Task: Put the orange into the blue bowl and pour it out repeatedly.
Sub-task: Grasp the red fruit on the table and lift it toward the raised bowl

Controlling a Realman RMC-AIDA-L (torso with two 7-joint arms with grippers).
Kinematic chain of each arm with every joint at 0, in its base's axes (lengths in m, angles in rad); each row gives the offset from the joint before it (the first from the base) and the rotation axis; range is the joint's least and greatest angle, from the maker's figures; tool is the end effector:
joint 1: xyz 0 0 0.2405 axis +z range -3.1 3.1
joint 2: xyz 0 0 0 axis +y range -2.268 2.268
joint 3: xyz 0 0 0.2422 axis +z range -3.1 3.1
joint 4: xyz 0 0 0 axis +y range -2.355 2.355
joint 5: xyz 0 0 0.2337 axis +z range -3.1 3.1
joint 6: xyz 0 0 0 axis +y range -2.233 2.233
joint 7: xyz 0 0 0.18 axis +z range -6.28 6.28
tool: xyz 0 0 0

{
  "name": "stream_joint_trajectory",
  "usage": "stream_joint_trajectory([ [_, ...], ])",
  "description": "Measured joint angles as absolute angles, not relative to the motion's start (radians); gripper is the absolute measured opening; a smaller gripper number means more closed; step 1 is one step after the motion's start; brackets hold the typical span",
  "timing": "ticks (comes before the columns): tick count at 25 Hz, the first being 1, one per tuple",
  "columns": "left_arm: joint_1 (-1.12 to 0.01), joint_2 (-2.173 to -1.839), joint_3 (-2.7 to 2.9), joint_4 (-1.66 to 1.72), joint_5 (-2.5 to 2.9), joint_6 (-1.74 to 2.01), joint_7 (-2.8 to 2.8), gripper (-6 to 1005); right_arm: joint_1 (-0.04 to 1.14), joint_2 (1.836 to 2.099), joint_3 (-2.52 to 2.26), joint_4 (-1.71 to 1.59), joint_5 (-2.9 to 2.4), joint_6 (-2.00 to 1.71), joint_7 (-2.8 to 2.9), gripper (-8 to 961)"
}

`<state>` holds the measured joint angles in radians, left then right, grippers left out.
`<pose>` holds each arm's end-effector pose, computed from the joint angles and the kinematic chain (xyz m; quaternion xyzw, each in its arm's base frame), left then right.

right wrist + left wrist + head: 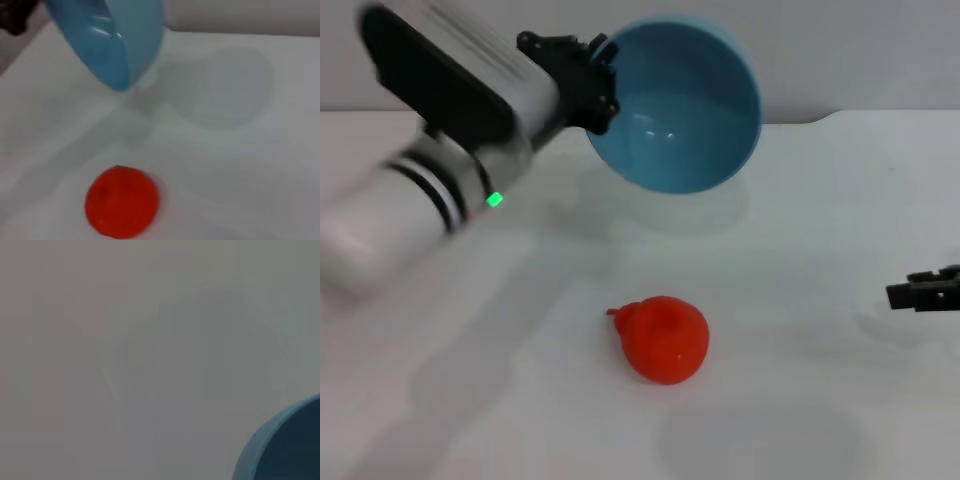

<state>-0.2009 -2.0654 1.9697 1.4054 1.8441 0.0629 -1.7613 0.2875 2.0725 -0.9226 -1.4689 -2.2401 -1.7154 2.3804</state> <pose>-0.1179 0.4026 -0.0562 -0.8555 -0.0591 -0.1640 0.4877 0.2488 0.3240 0.0668 -0.8702 0.4602 0.0480 0.1693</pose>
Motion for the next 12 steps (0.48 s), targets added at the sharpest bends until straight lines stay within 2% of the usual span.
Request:
stream_joint_trajectory([
  [3, -0.267, -2.059, 1.728, 1.354, 1.792, 0.400, -1.920, -2, 0.313, 2.074, -0.940, -1.450, -2.235, -1.717, 2.315, 386],
  [8, -0.400, -2.054, 1.417, 1.231, 2.012, 0.831, -2.209, -2, 0.338, 2.076, -1.039, -1.418, -2.213, -1.660, 2.209, 387],
  [12, -0.406, -2.055, 1.373, 1.277, 2.185, 0.956, -2.338, -1, 0.407, 2.070, -1.113, -1.324, -2.213, -1.603, 2.189, 388],
])
